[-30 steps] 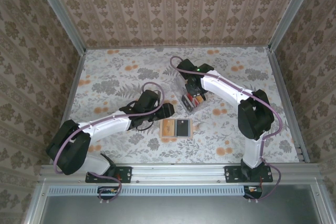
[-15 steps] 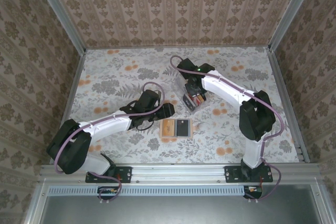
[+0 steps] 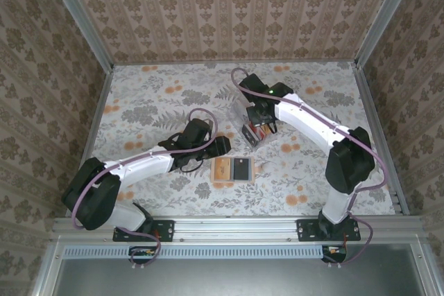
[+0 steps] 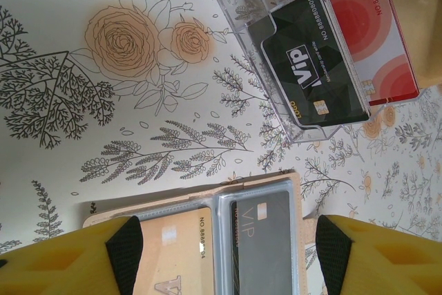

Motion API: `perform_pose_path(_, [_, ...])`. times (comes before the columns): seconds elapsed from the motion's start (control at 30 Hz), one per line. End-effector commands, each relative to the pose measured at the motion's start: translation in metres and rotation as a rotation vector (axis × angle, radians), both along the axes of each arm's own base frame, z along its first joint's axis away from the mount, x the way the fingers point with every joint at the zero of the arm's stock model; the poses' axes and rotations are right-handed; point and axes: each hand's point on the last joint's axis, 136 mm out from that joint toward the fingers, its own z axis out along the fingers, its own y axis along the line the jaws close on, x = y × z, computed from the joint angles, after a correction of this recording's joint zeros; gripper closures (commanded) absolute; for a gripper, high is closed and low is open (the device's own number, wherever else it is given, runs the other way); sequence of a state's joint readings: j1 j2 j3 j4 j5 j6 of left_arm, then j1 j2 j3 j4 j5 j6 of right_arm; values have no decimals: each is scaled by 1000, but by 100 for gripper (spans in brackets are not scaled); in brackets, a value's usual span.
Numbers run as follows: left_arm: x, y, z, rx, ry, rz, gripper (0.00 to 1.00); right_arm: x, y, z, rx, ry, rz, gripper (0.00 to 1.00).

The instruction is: Put the credit cards into the card holder

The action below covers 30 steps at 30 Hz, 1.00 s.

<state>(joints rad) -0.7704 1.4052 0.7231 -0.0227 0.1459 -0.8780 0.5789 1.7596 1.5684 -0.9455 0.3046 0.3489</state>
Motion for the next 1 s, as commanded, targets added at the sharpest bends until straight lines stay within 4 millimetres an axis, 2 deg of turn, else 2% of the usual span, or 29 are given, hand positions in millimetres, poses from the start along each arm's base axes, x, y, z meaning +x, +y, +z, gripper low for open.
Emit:
perform_pose_path(0.0, [4,0,13,-31,-22,11,30,-12,-1,20,91,-25,-42,90])
perform_pose_path(0.17, [4,-1,19,-55,-25,14,30,-25,3,34,215,-54,-76,90])
perform_pose_path(0.3, [7,-5,32,-115,-37,21,30,-35,15,45,400,-69,-81,91])
perform_pose_path(0.47, [16,-8,53,-258,-36,40,29,-45,48,53,690,-42,-42,91])
perform_pose_path(0.5, [18,-9,59,-289,-42,43,29,-50,53,65,748,-54,-23,90])
perform_pose_path(0.57, [21,-9,66,-317,-47,53,29,-52,63,69,817,-41,-4,90])
perform_pose_path(0.8, [30,-13,88,-394,-71,53,31,-56,76,59,901,3,4,90])
perform_pose_path(0.97, [30,-18,93,-434,-75,39,40,-56,86,57,951,35,13,90])
